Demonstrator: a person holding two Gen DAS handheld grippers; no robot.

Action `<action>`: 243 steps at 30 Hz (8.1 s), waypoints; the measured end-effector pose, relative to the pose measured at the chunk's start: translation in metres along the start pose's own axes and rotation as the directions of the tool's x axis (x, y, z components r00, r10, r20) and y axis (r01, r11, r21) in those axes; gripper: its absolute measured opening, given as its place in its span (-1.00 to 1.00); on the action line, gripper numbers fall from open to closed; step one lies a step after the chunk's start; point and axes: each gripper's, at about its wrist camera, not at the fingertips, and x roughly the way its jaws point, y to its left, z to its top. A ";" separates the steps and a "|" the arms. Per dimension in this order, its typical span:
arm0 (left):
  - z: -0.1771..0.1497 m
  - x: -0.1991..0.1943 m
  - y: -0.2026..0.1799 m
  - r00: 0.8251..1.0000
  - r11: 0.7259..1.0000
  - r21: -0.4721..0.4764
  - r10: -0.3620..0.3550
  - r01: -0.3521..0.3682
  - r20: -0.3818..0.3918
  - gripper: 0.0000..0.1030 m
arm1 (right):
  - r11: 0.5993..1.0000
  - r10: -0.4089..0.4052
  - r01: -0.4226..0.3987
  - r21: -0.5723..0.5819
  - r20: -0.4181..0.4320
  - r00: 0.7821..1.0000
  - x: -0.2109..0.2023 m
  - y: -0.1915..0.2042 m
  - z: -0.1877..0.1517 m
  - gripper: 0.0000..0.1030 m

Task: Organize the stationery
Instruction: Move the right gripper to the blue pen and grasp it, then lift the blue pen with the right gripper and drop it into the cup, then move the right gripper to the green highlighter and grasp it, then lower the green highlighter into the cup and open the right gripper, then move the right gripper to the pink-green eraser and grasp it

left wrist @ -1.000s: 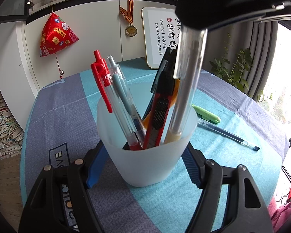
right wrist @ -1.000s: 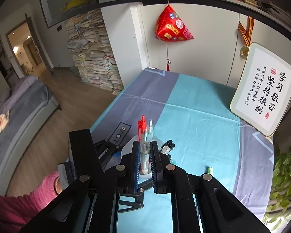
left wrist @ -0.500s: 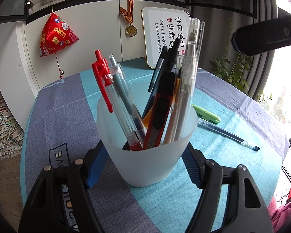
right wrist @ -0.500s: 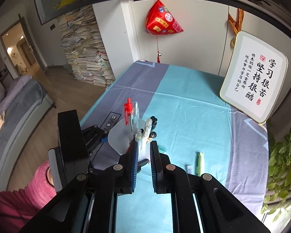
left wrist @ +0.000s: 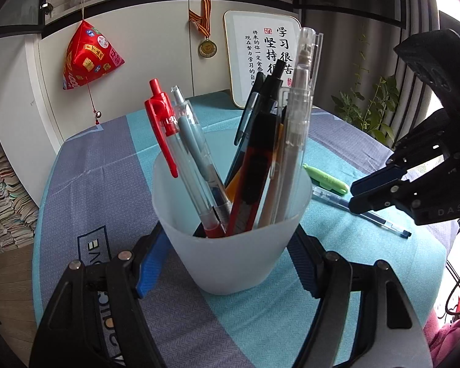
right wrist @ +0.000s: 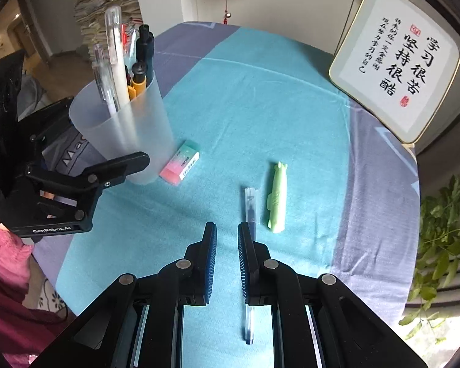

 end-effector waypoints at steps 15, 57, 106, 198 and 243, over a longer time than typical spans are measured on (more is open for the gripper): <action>0.000 -0.001 0.000 1.000 1.000 0.002 0.001 -0.001 0.000 0.38 | 1.000 -0.015 0.016 0.018 -0.065 0.998 0.035 -0.019 0.019 -0.69; 0.000 -0.001 -0.001 1.000 1.000 -0.003 -0.004 0.004 -0.006 0.38 | 0.988 0.109 -0.153 0.035 0.547 0.830 -0.189 0.043 0.042 -0.75; 0.001 -0.001 0.000 1.000 1.000 -0.002 -0.003 0.003 -0.007 0.38 | 0.969 0.110 -0.199 0.144 0.470 0.876 -0.115 0.008 0.017 -0.49; -0.003 0.001 -0.001 1.000 1.000 -0.003 -0.005 0.005 -0.014 0.39 | 0.992 0.069 -0.060 -0.109 0.073 0.995 -0.070 0.073 0.049 -0.71; -0.007 -0.007 -0.002 0.998 0.998 0.010 0.058 -0.058 -0.008 0.36 | 0.953 0.130 -0.129 0.274 0.015 0.991 -0.001 -0.003 -0.016 -0.71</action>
